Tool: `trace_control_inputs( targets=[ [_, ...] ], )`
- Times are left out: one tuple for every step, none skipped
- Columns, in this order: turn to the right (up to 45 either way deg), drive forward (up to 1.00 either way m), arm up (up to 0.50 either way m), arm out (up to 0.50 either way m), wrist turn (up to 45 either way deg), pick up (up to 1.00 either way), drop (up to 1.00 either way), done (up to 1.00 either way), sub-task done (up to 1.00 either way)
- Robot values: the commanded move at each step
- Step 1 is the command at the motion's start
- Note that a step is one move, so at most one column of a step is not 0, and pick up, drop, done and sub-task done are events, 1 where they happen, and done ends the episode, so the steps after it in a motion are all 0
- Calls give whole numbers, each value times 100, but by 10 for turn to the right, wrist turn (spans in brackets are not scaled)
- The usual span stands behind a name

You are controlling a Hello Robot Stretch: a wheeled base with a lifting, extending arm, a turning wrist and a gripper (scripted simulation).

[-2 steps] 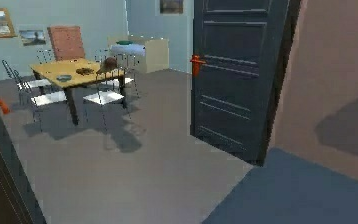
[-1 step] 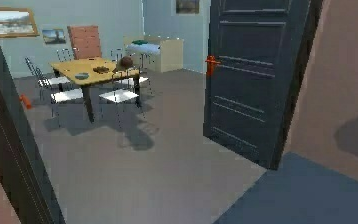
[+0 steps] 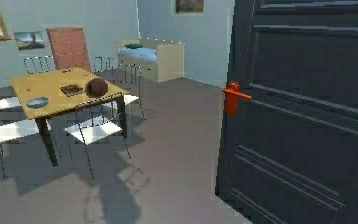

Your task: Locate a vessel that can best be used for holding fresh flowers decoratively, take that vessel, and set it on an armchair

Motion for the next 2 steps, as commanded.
trace_control_inputs(
  targets=[
    [0, 100, 0, 0, 0, 0, 0, 0, 0],
    [60, 0, 0, 0, 0, 0, 0, 0, 0]
  ],
)
